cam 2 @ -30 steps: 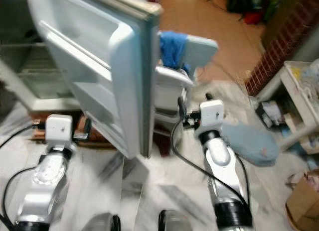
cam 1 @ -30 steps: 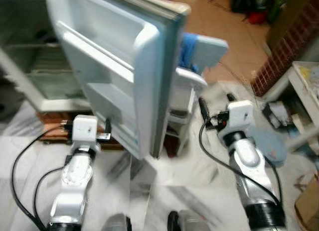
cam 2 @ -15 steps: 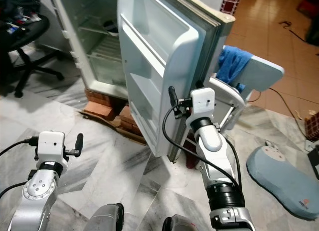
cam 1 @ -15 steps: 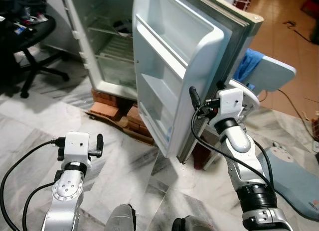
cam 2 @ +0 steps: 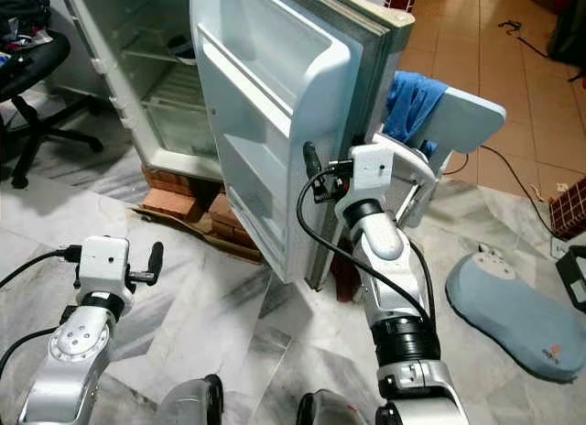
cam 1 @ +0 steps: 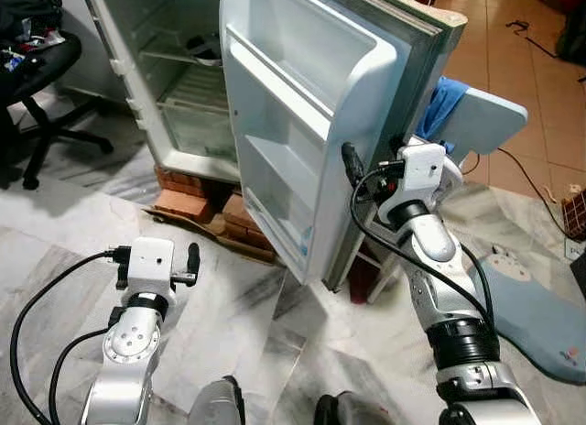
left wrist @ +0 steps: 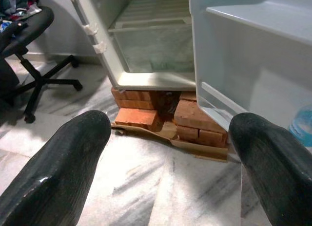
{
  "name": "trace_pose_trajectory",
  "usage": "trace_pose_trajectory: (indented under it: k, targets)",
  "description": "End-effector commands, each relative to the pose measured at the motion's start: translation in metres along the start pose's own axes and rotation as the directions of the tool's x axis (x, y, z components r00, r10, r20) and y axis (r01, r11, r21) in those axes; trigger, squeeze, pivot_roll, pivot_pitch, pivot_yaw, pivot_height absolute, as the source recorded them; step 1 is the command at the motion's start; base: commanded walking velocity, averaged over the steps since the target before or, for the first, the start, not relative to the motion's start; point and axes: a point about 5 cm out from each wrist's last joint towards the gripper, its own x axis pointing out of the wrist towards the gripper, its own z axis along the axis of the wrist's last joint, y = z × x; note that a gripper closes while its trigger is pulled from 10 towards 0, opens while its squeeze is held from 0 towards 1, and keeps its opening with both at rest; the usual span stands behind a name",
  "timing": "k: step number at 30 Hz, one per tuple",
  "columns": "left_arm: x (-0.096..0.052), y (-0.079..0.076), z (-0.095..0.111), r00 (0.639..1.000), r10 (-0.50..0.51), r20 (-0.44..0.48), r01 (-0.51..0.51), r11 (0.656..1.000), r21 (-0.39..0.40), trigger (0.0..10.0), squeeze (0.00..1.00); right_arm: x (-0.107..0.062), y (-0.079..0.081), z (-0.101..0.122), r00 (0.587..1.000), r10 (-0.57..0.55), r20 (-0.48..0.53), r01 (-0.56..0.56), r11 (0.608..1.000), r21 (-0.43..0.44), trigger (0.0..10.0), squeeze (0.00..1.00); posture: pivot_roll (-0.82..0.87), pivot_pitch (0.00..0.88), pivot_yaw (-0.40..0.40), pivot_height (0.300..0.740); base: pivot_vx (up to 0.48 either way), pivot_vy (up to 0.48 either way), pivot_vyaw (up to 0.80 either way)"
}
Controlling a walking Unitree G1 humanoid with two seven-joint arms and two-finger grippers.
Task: Restocking fridge
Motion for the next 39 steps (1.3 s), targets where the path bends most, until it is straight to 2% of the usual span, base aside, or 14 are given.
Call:
trace_pose_trajectory:
  k: [1, 2, 6, 11, 17, 22, 23, 25, 28, 33, 34, 36, 38, 39]
  targets:
    - [-0.001, 0.002, 0.001, 1.0, -0.005, 0.001, 0.005, 1.0, 0.008, 10.0, 0.0, -0.005, 0.008, -0.005, 0.995, 0.087, -0.039, -0.083, 0.991, 0.103, 10.0, 0.0, 0.08, 0.133, -0.04, 0.74, 0.0, 0.0, 0.0]
    - [-0.001, 0.002, 0.001, 1.0, -0.006, 0.001, 0.006, 1.0, 0.009, 10.0, 0.0, -0.012, 0.024, -0.007, 0.968, 0.245, -0.05, -0.232, 0.955, 0.184, 10.0, 0.0, 0.08, 0.133, -0.038, 0.74, 0.0, 0.0, 0.0]
    - [-0.001, 0.003, 0.001, 1.0, -0.007, 0.001, 0.007, 1.0, 0.011, 10.0, 0.0, -0.034, 0.044, -0.01, 0.866, 0.492, -0.086, -0.46, 0.853, 0.246, 10.0, 0.0, 0.08, 0.133, -0.037, 0.74, 0.0, 0.0, 0.0]
    - [0.0, 0.003, 0.001, 1.0, -0.007, 0.001, 0.007, 1.0, 0.016, 10.0, 0.0, -0.059, 0.027, -0.03, 0.781, 0.572, -0.251, -0.523, 0.819, 0.236, 10.0, 0.0, 0.09, 0.136, -0.036, 0.74, 0.0, 0.0, 0.0]
    - [-0.001, 0.004, 0.001, 1.0, -0.008, -0.002, 0.008, 1.0, 0.02, 10.0, 0.0, -0.075, -0.012, -0.045, 0.733, 0.483, -0.479, -0.475, 0.867, 0.146, 10.0, 0.0, 0.08, 0.14, -0.035, 0.74, 0.0, 0.0, 0.0]
    - [-0.001, 0.004, 0.0, 1.0, -0.01, -0.004, 0.01, 1.0, 0.024, 10.0, 0.0, -0.066, -0.048, -0.047, 0.772, 0.265, -0.579, -0.323, 0.946, 0.002, 10.0, 0.0, 0.08, 0.142, -0.033, 0.74, 0.0, 0.0, 0.0]
    - [0.0, 0.004, 0.0, 1.0, -0.013, -0.004, 0.013, 1.0, 0.027, 10.0, 0.0, -0.056, -0.063, -0.042, 0.796, 0.152, -0.585, -0.271, 0.955, -0.119, 10.0, 0.0, 0.08, 0.142, -0.031, 0.74, 0.0, 0.0, 0.0]
    - [0.0, 0.004, 0.001, 1.0, -0.014, -0.003, 0.014, 1.0, 0.028, 10.0, 0.0, -0.049, -0.068, -0.038, 0.813, 0.104, -0.572, -0.241, 0.956, -0.168, 10.0, 0.0, 0.09, 0.141, -0.03, 0.74, 0.0, 0.0, 0.0]
    - [0.001, 0.004, 0.002, 1.0, -0.015, 0.0, 0.015, 0.999, 0.03, 10.0, 0.0, -0.023, -0.075, -0.013, 0.908, -0.002, -0.419, -0.12, 0.957, -0.264, 10.0, 0.0, 0.09, 0.138, -0.033, 0.74, 0.0, 0.0, 0.0]
    - [0.001, 0.003, 0.002, 1.0, -0.015, 0.003, 0.015, 0.999, 0.03, 10.0, 0.0, -0.002, -0.066, 0.012, 0.966, 0.002, -0.258, -0.052, 0.981, -0.184, 10.0, 0.0, 0.09, 0.134, -0.034, 0.74, 0.0, 0.0, 0.0]
    - [0.001, 0.002, 0.002, 1.0, -0.017, 0.003, 0.017, 0.999, 0.032, 10.0, 0.0, 0.002, -0.042, 0.027, 0.974, 0.176, -0.142, -0.182, 0.983, -0.036, 10.0, 0.0, 0.1, 0.133, -0.036, 0.74, 0.0, 0.0, 0.0]
    - [0.001, 0.002, 0.002, 1.0, -0.019, 0.003, 0.019, 0.999, 0.033, 10.0, 0.0, 0.001, -0.03, 0.032, 0.96, 0.265, -0.095, -0.263, 0.964, 0.038, 10.0, 0.0, 0.1, 0.132, -0.036, 0.74, 0.0, 0.0, 0.0]
    - [0.001, 0.002, 0.002, 1.0, -0.021, 0.003, 0.021, 0.999, 0.034, 10.0, 0.0, -0.005, -0.008, 0.039, 0.906, 0.423, -0.033, -0.417, 0.902, 0.111, 10.0, 0.0, 0.1, 0.131, -0.037, 0.74, 0.0, 0.0, 0.0]
    - [0.001, 0.002, 0.001, 1.0, -0.022, 0.002, 0.022, 0.999, 0.033, 10.0, 0.0, -0.017, 0.013, 0.044, 0.826, 0.563, 0.008, -0.553, 0.809, 0.202, 10.0, 0.0, 0.09, 0.13, -0.037, 0.74, 0.0, 0.0, 0.0]
